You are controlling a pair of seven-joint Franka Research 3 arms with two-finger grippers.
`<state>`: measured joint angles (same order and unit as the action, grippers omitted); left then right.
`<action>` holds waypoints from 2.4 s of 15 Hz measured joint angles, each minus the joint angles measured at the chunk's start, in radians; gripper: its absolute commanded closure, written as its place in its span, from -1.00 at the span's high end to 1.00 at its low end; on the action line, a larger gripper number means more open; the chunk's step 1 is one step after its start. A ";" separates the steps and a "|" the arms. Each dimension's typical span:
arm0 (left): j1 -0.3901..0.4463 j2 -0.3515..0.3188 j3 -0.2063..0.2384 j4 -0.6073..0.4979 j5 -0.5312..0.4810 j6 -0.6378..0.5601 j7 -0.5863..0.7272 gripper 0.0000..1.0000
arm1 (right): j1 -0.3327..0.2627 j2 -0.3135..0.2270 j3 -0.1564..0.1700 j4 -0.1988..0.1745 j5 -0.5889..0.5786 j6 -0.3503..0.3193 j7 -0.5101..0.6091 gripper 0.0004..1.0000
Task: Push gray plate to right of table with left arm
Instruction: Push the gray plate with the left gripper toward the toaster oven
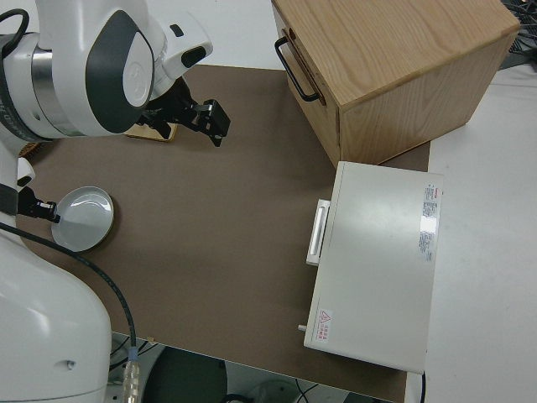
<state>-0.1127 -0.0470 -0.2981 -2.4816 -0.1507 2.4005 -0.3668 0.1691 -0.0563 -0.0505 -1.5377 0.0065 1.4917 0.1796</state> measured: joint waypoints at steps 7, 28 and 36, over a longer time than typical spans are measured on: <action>-0.145 0.083 0.040 0.091 0.000 0.011 -0.010 -1.00 | 0.000 0.000 0.000 0.000 0.000 0.000 0.000 0.99; -0.495 0.330 0.118 0.385 -0.005 0.104 -0.147 -1.00 | 0.000 0.000 0.000 0.000 0.000 0.000 0.000 0.99; -0.543 0.381 0.119 0.450 -0.005 0.115 -0.263 -1.00 | 0.000 0.000 0.000 0.000 0.000 0.000 0.000 0.99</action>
<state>-0.6558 0.3339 -0.1787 -2.0311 -0.1559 2.5151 -0.6294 0.1691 -0.0563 -0.0505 -1.5377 0.0065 1.4917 0.1796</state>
